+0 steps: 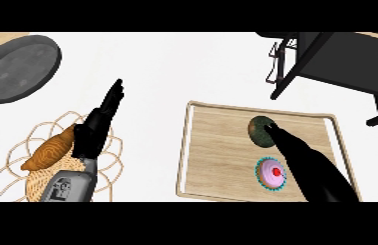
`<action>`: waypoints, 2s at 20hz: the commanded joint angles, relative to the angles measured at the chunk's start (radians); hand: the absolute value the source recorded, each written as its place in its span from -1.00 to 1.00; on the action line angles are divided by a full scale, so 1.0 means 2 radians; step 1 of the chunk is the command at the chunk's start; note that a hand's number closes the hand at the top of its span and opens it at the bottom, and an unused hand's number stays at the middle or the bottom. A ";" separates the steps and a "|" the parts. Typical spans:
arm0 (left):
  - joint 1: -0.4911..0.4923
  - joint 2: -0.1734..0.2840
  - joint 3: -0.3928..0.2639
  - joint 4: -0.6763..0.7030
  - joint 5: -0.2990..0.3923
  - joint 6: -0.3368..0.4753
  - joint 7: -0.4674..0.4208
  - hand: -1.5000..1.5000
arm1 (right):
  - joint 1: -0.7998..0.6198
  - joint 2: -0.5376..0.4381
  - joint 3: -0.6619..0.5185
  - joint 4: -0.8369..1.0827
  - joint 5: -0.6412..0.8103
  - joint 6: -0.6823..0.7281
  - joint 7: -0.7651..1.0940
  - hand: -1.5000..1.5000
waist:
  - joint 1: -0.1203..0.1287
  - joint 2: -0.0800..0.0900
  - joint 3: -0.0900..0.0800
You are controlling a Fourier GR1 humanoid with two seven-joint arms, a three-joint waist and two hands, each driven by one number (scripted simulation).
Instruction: Pick the cupcake from the tray and place it in the tiered shelf
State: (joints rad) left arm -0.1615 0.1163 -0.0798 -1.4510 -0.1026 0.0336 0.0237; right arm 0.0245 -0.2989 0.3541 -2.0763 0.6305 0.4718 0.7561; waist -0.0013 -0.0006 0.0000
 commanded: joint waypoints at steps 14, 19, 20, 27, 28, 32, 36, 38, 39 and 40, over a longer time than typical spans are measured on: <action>-0.004 -0.003 0.022 0.003 -0.015 -0.015 0.001 0.00 | 0.022 0.004 0.021 0.014 0.096 -0.001 -0.093 1.00 | -0.001 0.000 0.000; -0.011 -0.021 0.010 0.007 -0.013 -0.014 0.014 0.00 | -0.028 0.124 0.062 0.078 0.172 -0.067 0.034 1.00 | 0.003 0.000 0.000; 0.006 -0.020 0.004 0.006 -0.023 -0.008 -0.018 0.00 | -0.067 0.145 0.032 0.109 0.166 -0.059 0.073 1.00 | 0.010 0.002 -0.001; -0.019 0.002 0.027 0.018 -0.005 -0.032 -0.008 0.00 | -0.169 0.149 0.093 0.215 0.174 -0.261 0.192 1.00 | 0.011 0.003 0.000; -0.007 -0.017 0.011 0.003 -0.017 -0.014 0.001 0.00 | -0.173 0.149 0.068 0.170 0.166 -0.266 0.186 1.00 | 0.009 0.001 0.000; -0.001 -0.020 0.004 -0.009 -0.021 -0.011 0.006 0.00 | -0.203 0.149 0.097 0.141 0.187 -0.357 0.211 1.00 | 0.010 -0.002 0.000; 0.013 -0.027 -0.006 -0.023 -0.030 -0.004 0.011 0.00 | -0.279 0.149 0.098 0.120 0.218 -0.326 0.272 1.00 | 0.008 -0.003 0.000; -0.027 -0.011 0.019 -0.008 -0.016 -0.015 0.029 0.00 | -0.283 0.149 0.101 0.096 0.245 -0.327 0.291 1.00 | 0.001 -0.003 0.000; -0.019 -0.009 0.024 0.006 -0.012 -0.018 0.011 0.00 | -0.327 0.149 0.072 0.099 0.239 -0.297 0.309 1.00 | 0.003 -0.002 -0.001; -0.014 -0.008 0.027 0.029 -0.013 -0.019 -0.015 0.00 | -0.335 0.149 0.068 0.097 0.251 -0.290 0.317 1.00 | 0.000 -0.002 -0.001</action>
State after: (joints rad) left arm -0.1862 0.0912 -0.0455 -1.4399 -0.1343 0.0004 0.0301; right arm -0.5269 -0.0093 0.5210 -1.8385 1.0815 -0.1303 1.1452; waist 0.0079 -0.0039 -0.0012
